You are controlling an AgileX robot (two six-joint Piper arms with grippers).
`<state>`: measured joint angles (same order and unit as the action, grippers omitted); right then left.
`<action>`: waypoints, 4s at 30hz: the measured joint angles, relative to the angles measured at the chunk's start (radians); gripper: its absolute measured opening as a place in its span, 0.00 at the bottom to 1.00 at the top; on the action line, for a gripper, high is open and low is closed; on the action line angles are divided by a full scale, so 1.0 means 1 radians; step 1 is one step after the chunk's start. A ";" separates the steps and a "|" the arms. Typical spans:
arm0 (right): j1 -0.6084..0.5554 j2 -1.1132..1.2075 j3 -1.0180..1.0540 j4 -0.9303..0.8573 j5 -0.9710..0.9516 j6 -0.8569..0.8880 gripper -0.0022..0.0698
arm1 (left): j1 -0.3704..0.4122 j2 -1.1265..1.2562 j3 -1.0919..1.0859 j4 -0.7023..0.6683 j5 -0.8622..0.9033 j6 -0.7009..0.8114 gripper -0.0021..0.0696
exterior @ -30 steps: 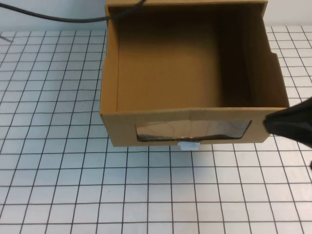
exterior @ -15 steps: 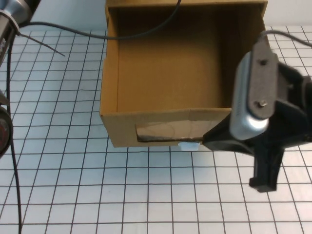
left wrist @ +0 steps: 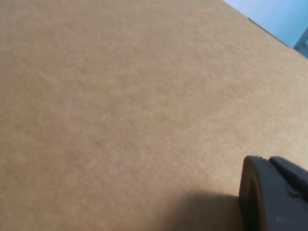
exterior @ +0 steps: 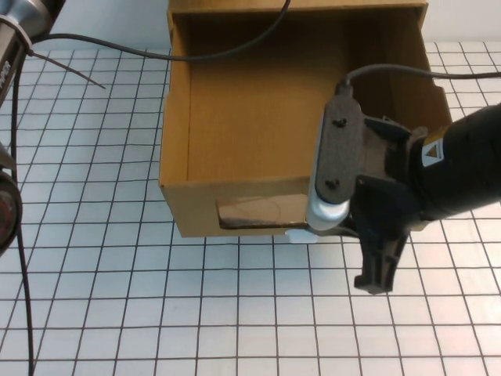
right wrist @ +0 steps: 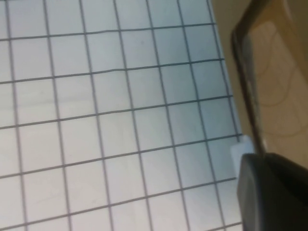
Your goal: Close the shoe box
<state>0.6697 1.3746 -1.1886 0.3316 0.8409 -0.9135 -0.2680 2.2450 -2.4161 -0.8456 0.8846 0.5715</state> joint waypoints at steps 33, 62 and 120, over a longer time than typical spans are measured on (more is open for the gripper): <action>-0.002 0.342 -0.398 -0.451 -0.109 0.257 0.01 | 0.000 0.000 0.000 -0.002 0.000 0.000 0.03; -0.112 0.609 -0.721 -0.341 -0.226 0.266 0.01 | 0.000 0.000 0.000 -0.017 0.008 0.002 0.03; -0.253 0.031 -0.100 0.052 -0.306 0.314 0.01 | 0.000 -0.227 0.000 0.369 0.038 0.028 0.03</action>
<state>0.4171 1.4053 -1.2890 0.3837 0.5349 -0.5998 -0.2680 2.0183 -2.4161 -0.4765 0.9228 0.5996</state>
